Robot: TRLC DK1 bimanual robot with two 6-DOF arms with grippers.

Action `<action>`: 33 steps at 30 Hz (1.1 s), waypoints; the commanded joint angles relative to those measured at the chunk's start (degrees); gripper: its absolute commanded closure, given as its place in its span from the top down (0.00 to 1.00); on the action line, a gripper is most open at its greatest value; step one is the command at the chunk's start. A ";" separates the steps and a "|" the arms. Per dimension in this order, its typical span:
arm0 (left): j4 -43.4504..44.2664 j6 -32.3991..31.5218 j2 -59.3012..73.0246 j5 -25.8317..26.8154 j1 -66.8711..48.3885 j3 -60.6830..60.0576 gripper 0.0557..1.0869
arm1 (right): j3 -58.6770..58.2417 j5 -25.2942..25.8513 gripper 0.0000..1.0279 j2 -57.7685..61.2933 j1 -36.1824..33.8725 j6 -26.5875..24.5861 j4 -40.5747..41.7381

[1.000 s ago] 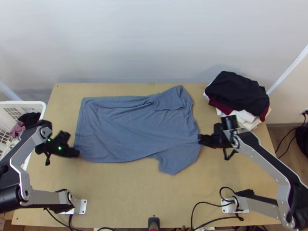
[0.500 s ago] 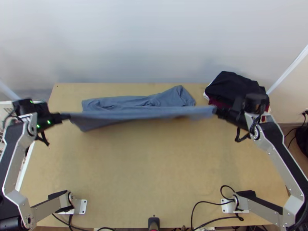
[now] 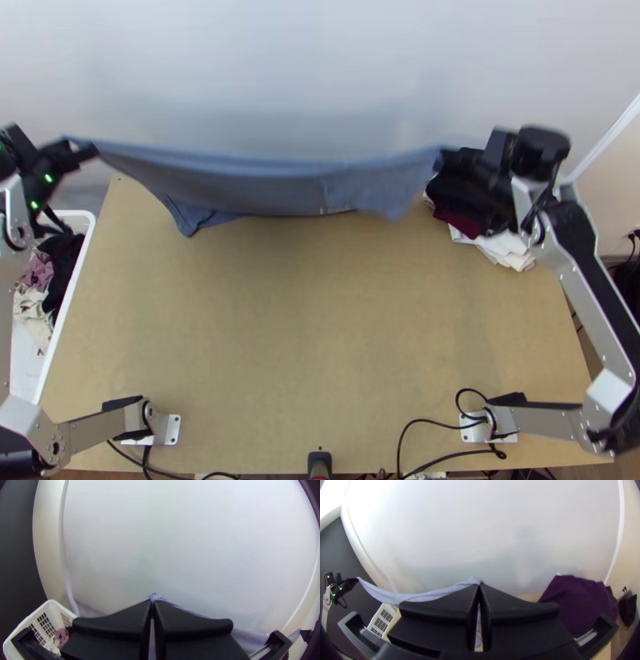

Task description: Fold the t-shirt

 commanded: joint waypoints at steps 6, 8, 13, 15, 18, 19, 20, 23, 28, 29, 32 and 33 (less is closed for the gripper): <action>6.37 -2.01 3.84 -4.35 -2.57 11.36 0.04 | 28.10 3.80 0.03 11.70 -0.20 -3.38 3.15; 6.90 -2.01 5.07 -5.14 -3.53 14.61 0.04 | 33.20 4.59 0.03 13.72 0.06 -4.52 5.17; 9.36 -0.95 5.68 -7.96 -5.11 19.88 0.04 | 40.67 5.91 0.03 14.60 0.68 -6.54 7.10; 10.33 -0.69 4.45 -8.22 -5.29 20.32 0.04 | 39.97 5.99 0.03 12.14 0.76 -7.34 7.10; 10.94 0.37 2.17 -8.83 -5.29 20.41 0.04 | 38.12 5.99 0.03 7.13 0.76 -7.86 6.40; 11.12 0.63 1.38 -8.92 -5.29 20.41 0.04 | 37.60 5.99 0.03 5.54 0.76 -7.86 5.96; 11.47 0.98 0.41 -8.92 -5.29 20.41 0.04 | 37.33 5.91 0.03 3.79 0.76 -8.04 4.91; 11.56 2.12 -2.75 -9.01 -5.29 20.32 0.04 | 35.66 5.91 0.03 -2.19 0.94 -8.13 2.09; 14.02 2.83 -10.58 -9.36 -5.03 17.69 0.04 | 30.04 5.91 0.03 -13.70 1.91 -8.92 -2.30; 14.98 3.35 -12.51 -9.36 -5.03 16.46 0.04 | 28.98 5.91 0.03 -15.90 1.91 -8.92 -3.18; 15.69 3.53 -17.96 -9.27 -5.11 13.99 0.04 | 26.43 5.99 0.03 -21.88 1.82 -9.36 -7.13; 15.60 3.53 -19.37 -9.27 -5.11 13.29 0.04 | 25.73 5.99 0.03 -23.46 1.47 -9.27 -8.28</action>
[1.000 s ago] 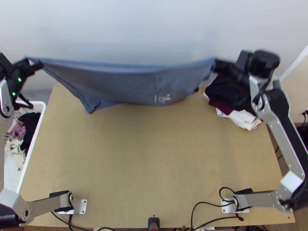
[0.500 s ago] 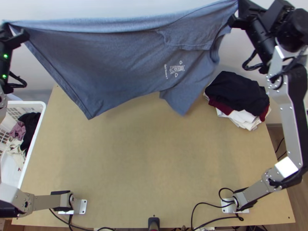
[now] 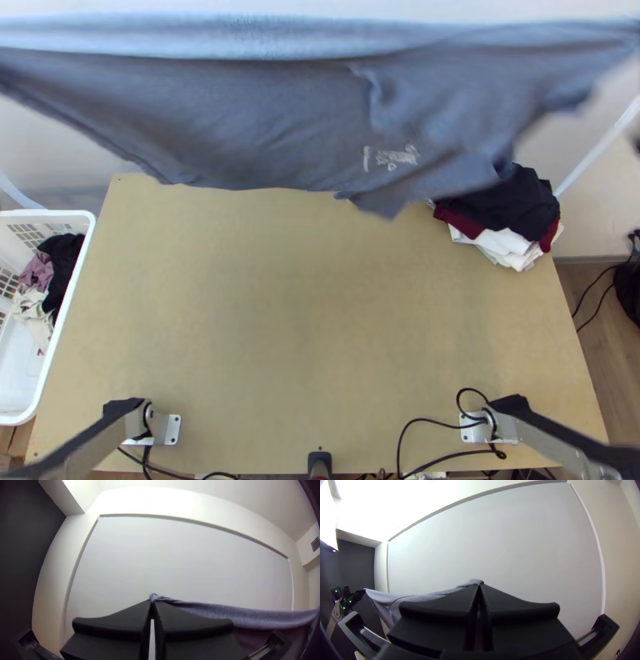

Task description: Fold the t-shirt

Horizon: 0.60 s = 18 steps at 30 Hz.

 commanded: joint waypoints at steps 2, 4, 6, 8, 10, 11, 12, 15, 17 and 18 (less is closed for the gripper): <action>0.82 0.69 -7.31 -1.36 0.13 -3.00 0.04 | -3.41 1.12 0.03 -7.13 -0.94 -1.03 -4.29; -0.59 0.60 -9.69 -1.19 0.04 -4.58 0.04 | -4.29 1.12 0.03 -9.23 -1.38 -1.03 -6.14; -2.17 0.25 -11.89 -0.92 -0.40 -6.60 0.04 | -4.64 1.12 0.03 -10.46 -1.64 -0.94 -7.63; -2.52 -0.81 -13.73 -0.75 -0.57 -9.24 0.04 | -4.73 1.12 0.03 -11.08 -1.64 -0.59 -8.69; -2.78 -1.16 -15.05 -0.75 -0.57 -11.35 0.04 | -5.96 1.03 0.03 -11.52 -1.64 0.11 -9.04; -3.66 -1.68 -15.40 -0.66 -0.57 -12.40 0.04 | -7.10 1.03 0.03 -11.70 -1.64 0.73 -9.04; -4.63 -2.30 -15.93 -0.57 -0.66 -13.37 0.04 | -8.68 1.03 0.03 -11.96 -1.56 1.43 -9.04; -7.18 -3.62 -18.21 -0.39 -0.75 -19.08 0.04 | -15.71 1.03 0.03 -13.37 -0.94 3.45 -8.77; -7.79 -3.62 -20.85 0.13 -1.10 -24.71 0.04 | -22.57 1.03 0.03 -14.77 0.55 4.24 -7.89; -8.32 -3.53 -22.08 0.84 -1.36 -27.96 0.04 | -26.17 1.03 0.03 -15.30 1.70 4.51 -7.45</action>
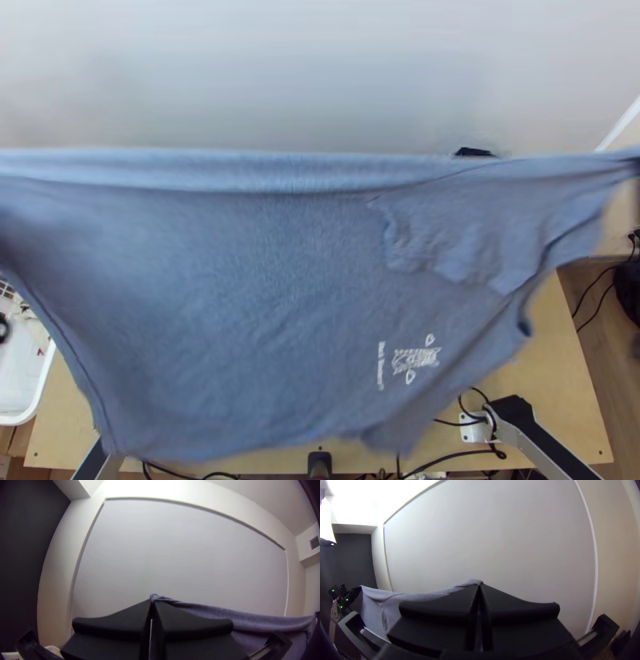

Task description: Fold the t-shirt

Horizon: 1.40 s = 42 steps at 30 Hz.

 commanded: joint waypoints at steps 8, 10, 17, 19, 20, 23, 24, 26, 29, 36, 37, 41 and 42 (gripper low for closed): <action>-5.70 -0.80 -15.70 3.56 -1.98 -34.27 0.04 | -36.16 -0.37 0.03 -4.61 3.63 5.82 9.33; -5.35 -0.80 -16.40 3.83 -2.07 -39.63 0.04 | -40.29 -0.64 0.03 -4.25 3.81 6.52 12.14; 5.81 -0.97 -9.54 4.88 -2.33 -50.79 0.04 | -46.18 -0.81 0.03 1.37 4.33 8.63 20.85; 9.41 -1.23 -4.45 4.79 -2.42 -50.79 0.04 | -46.36 -0.81 0.03 4.18 4.07 9.25 22.78; 10.91 -1.76 -2.07 4.88 -2.25 -50.36 0.04 | -46.44 -0.81 0.03 5.50 3.81 9.51 23.57; 15.74 -1.85 5.92 4.88 -1.90 -49.04 0.04 | -46.18 -0.81 0.03 10.16 2.84 9.51 25.68; 16.62 -1.85 8.39 4.88 -1.90 -48.33 0.04 | -45.83 -1.34 0.03 11.83 2.58 9.51 26.03; 18.38 -1.85 13.48 4.88 -1.54 -46.93 0.04 | -44.77 -1.87 0.03 15.61 1.96 9.42 26.82; 18.47 -2.55 21.31 4.97 -0.84 -43.24 0.04 | -41.70 -3.89 0.03 22.29 0.82 9.33 26.91; 18.38 -2.55 34.66 6.99 1.09 -36.20 0.04 | -33.61 -5.12 0.03 36.26 -0.41 9.33 27.00; 18.29 -2.55 36.42 7.43 1.97 -35.06 0.04 | -32.47 -5.12 0.03 38.11 -0.41 9.33 27.00; 17.94 -2.47 42.75 9.36 3.91 -30.58 0.04 | -28.08 -3.45 0.03 44.88 -0.59 9.25 27.88; 17.68 -2.47 44.33 9.72 4.26 -29.44 0.04 | -26.58 -2.13 0.03 46.99 -0.59 9.25 28.23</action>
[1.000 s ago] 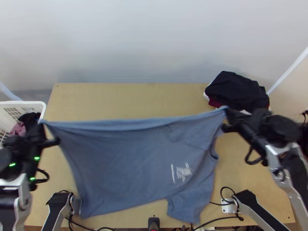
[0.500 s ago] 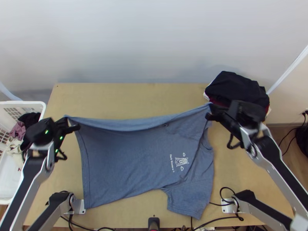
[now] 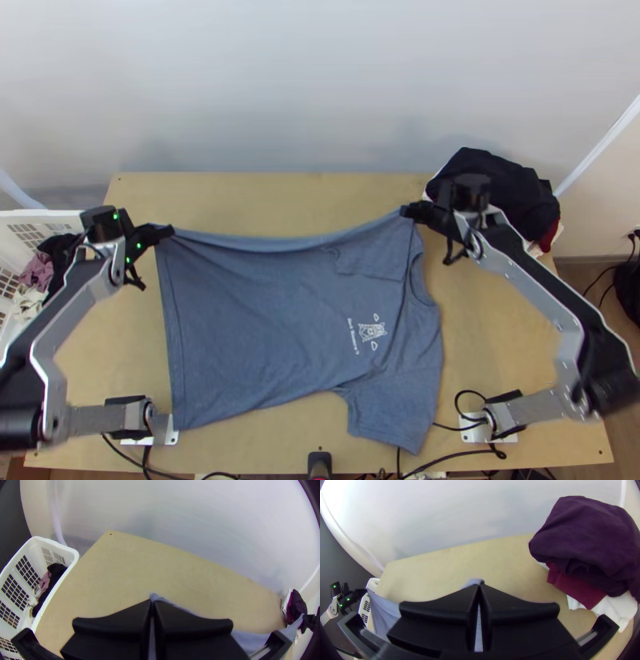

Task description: Fold the t-shirt

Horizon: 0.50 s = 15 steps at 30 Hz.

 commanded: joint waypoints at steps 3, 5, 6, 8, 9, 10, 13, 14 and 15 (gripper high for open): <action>0.30 -0.25 7.86 0.73 2.03 6.93 0.04 | 7.78 5.23 0.03 9.16 -0.37 0.48 1.98; 0.30 -0.17 10.67 0.73 2.65 9.30 0.04 | 10.50 6.90 0.03 12.14 -0.55 0.48 2.07; 0.30 -0.08 11.99 0.73 2.73 10.53 0.04 | 11.82 7.60 0.03 13.73 -0.63 0.39 1.98; 0.30 0.36 14.45 0.73 3.00 12.73 0.04 | 13.84 8.13 0.03 16.36 -0.81 0.13 1.98; 0.21 0.45 15.68 0.73 3.00 13.87 0.04 | 14.90 9.01 0.03 17.68 -0.81 0.04 1.81; 0.21 0.63 16.73 0.73 2.91 15.01 0.04 | 16.04 9.10 0.03 18.91 -0.90 -0.14 1.45; -0.75 0.63 20.42 0.82 2.47 19.50 0.04 | 19.47 9.27 0.03 21.90 -1.16 -0.84 0.93; -1.46 0.63 21.65 0.82 2.30 21.08 0.04 | 20.87 9.27 0.03 22.95 -1.34 -1.19 0.31; -2.25 0.63 23.06 0.82 2.03 22.92 0.04 | 22.10 9.18 0.03 23.66 -1.60 -1.19 -0.39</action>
